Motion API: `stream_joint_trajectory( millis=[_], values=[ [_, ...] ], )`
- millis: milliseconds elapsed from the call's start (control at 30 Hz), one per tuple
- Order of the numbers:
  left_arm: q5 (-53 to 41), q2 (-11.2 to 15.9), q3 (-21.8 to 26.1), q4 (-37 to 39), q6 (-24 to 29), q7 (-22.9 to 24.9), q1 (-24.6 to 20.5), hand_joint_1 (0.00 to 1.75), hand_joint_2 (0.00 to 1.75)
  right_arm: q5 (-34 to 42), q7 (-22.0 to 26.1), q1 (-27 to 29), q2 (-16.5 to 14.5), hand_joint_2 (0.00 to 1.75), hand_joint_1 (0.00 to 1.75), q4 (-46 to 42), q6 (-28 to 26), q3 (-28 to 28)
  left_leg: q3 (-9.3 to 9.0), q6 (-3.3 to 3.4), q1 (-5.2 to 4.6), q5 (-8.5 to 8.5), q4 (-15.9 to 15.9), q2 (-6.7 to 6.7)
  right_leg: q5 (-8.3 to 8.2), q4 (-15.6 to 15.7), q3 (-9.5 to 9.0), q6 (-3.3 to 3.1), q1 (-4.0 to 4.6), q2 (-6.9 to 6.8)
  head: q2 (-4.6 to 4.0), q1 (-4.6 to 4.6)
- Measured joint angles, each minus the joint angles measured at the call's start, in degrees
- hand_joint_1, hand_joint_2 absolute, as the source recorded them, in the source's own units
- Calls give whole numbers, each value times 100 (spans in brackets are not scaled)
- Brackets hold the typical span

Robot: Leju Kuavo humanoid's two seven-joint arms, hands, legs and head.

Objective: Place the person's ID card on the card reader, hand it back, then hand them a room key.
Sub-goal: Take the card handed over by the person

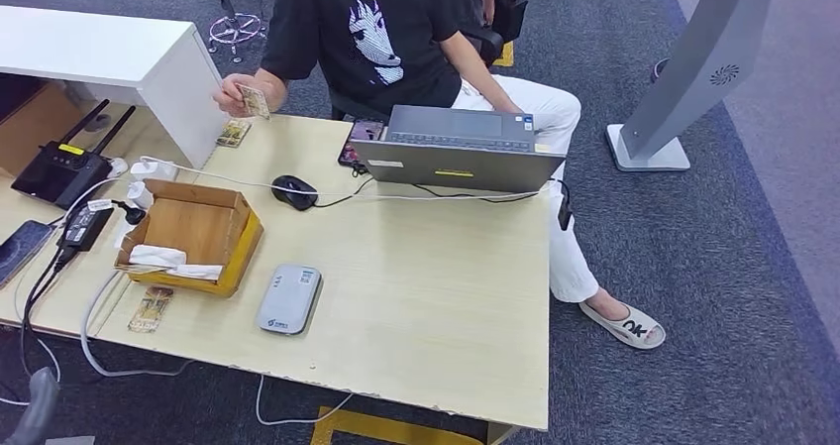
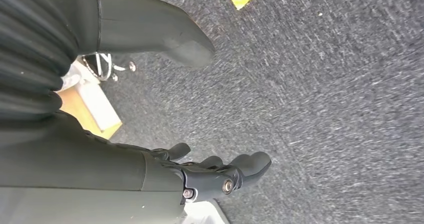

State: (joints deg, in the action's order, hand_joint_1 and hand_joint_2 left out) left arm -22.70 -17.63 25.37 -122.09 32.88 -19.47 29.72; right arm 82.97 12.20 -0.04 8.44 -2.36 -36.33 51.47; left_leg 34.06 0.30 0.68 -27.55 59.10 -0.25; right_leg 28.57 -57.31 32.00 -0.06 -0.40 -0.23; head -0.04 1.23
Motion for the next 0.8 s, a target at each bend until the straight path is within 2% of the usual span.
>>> stream_joint_trajectory(
  millis=[200,467,633,800],
  values=[
    [218,-5,881,3,-360,-756,-369,0,175,202,-114,-61,-101,175,0,62,-110,345,-2,0,2,1,0,0,1,0,-1,1,1,-1,0,-1],
    [-209,102,1788,164,-1230,-1274,-1101,0,175,343,-307,-170,-275,175,0,130,-211,841,-7,-1,1,2,0,1,1,-1,-4,1,1,0,0,-1],
    [-788,423,1807,518,-1388,-1235,-1479,0,175,378,-436,-247,-378,175,0,154,-243,1154,-10,-1,2,3,0,5,0,-1,-3,0,1,5,0,0],
    [-1271,838,1483,925,-1212,-875,-1752,0,175,395,-517,-300,-411,175,0,172,-248,1408,-12,-2,2,3,0,9,0,-1,1,0,1,9,0,0]
  ],
)
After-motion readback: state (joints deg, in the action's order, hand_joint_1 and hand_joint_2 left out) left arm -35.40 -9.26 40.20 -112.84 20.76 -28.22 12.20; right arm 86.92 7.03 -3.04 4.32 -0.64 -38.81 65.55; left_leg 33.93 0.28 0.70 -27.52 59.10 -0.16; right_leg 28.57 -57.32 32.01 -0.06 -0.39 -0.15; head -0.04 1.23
